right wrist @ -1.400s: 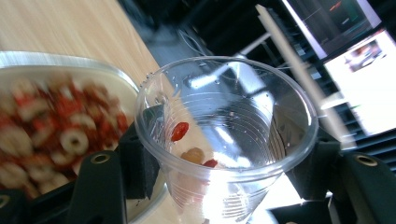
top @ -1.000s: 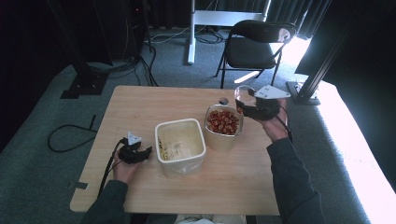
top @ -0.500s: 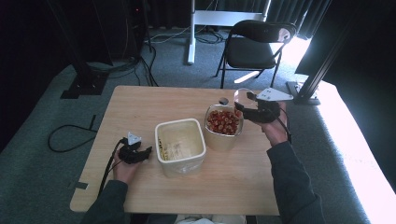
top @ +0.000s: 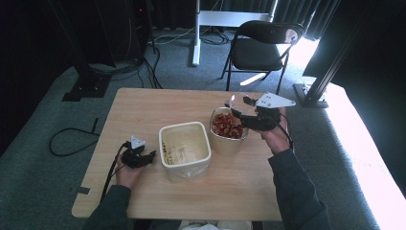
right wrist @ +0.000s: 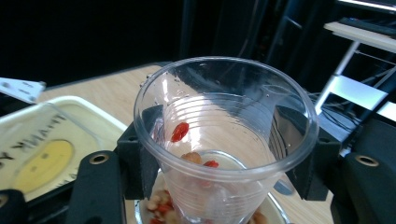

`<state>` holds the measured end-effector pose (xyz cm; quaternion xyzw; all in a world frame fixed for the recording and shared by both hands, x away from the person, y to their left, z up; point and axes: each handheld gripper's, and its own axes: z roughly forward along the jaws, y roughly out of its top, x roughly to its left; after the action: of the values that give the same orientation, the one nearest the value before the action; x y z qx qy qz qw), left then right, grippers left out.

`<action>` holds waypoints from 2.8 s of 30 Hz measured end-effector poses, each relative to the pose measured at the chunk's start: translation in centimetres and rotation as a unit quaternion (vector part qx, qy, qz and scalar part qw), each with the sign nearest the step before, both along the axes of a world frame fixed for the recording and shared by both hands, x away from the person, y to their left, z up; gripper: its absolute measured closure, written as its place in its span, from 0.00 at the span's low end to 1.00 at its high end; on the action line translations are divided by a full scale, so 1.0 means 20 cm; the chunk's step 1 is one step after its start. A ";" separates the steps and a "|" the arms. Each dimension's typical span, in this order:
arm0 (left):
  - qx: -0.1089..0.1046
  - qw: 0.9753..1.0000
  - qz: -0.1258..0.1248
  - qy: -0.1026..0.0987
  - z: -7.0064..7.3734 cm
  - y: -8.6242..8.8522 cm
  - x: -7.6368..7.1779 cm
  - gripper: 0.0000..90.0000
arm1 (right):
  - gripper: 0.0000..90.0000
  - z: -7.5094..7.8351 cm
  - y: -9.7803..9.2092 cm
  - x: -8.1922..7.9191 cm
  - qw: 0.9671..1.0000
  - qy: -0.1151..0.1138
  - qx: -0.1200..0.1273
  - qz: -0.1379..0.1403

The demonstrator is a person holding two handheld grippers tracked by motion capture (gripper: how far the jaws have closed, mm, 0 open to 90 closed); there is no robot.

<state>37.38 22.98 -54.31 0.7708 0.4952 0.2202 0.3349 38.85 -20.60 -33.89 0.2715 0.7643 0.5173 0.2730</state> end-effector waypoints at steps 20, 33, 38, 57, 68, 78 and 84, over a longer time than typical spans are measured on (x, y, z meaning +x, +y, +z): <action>0.000 1.000 0.000 -0.001 0.00 0.00 0.00 0.49 | 0.40 0.01 0.14 -0.05 0.998 0.019 0.024 0.056; 0.000 1.000 0.000 -0.001 0.00 0.00 0.00 0.49 | 0.40 0.00 0.22 -0.08 0.994 0.031 0.052 0.096; 0.000 1.000 0.000 -0.001 0.00 0.00 0.00 0.49 | 0.40 0.00 0.25 -0.09 0.992 0.036 0.059 0.109; -0.001 1.000 0.000 0.000 0.00 0.00 0.00 0.49 | 0.39 0.01 0.40 -0.12 0.986 0.043 0.064 0.150; -0.002 1.000 0.001 0.000 0.00 0.00 0.00 0.49 | 0.39 0.02 0.49 -0.13 0.982 0.048 0.065 0.169; -0.001 1.000 0.000 0.000 0.00 0.00 0.00 0.49 | 0.38 -0.01 0.55 -0.13 0.981 0.054 0.060 0.175; -0.001 1.000 0.000 0.000 0.00 0.00 0.00 0.49 | 0.37 -0.03 0.60 -0.13 0.980 0.057 0.056 0.181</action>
<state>37.34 22.93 -54.33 0.7704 0.4956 0.2198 0.3354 36.22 -8.65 -34.54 0.1722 0.7850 0.5838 0.1151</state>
